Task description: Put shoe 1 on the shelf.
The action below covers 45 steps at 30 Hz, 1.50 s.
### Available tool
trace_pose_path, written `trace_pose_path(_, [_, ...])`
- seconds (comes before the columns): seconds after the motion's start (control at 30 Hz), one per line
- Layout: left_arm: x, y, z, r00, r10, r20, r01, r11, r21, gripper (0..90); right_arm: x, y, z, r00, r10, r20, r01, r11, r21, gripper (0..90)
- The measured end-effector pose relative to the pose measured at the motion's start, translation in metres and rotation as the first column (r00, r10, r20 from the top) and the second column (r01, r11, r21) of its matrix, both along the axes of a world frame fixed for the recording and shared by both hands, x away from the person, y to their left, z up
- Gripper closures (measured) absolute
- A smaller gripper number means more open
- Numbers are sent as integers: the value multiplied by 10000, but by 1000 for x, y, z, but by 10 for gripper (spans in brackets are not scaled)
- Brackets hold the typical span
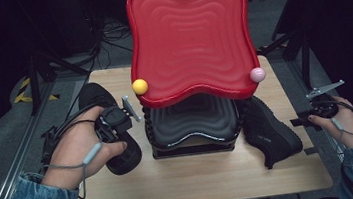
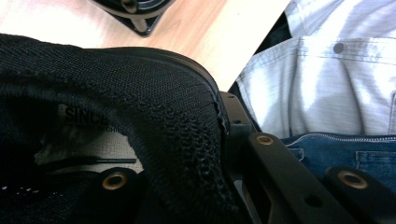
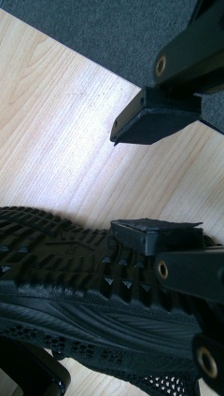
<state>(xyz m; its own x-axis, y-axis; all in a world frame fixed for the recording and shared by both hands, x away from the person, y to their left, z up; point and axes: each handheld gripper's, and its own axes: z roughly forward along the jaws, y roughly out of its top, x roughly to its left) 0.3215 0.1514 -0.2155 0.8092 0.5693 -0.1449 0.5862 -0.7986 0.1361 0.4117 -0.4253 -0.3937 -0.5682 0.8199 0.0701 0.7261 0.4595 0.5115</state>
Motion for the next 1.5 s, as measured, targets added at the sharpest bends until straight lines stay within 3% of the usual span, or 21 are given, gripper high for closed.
trace_pose_path(0.2, [-4, -5, 18, 9994, -46, 340, 38, 9997, 244, 864, -1, -1, -2, 10000, 44, -44, -45, 10000, -73, 516])
trace_pose_path(0.43, [-10, -5, 41, 9988, -206, 436, 202, 9998, 82, 863, -2, -2, -2, 10000, 74, -32, -75, 9999, -102, 516])
trace_pose_path(0.87, [-19, -10, 80, 9923, -307, 1203, 252, 9986, 469, 864, -2, 0, -3, 9999, 107, -86, -107, 9999, -61, 516])
trace_pose_path(1.13, [-24, -13, 99, 9890, -601, 1352, 536, 9972, 515, 863, -3, -1, -4, 9999, 79, -71, -79, 9999, -69, 515])
trace_pose_path(1.2, [-26, -15, 104, 9885, -676, 1350, 586, 9959, 693, 863, -4, -2, -4, 9999, 67, -80, -67, 10000, -65, 515])
trace_pose_path(1.5, [-31, -20, 123, 9782, -967, 1840, 817, 9928, 875, 863, -7, -2, -5, 10000, 35, -93, -36, 9999, -135, 514])
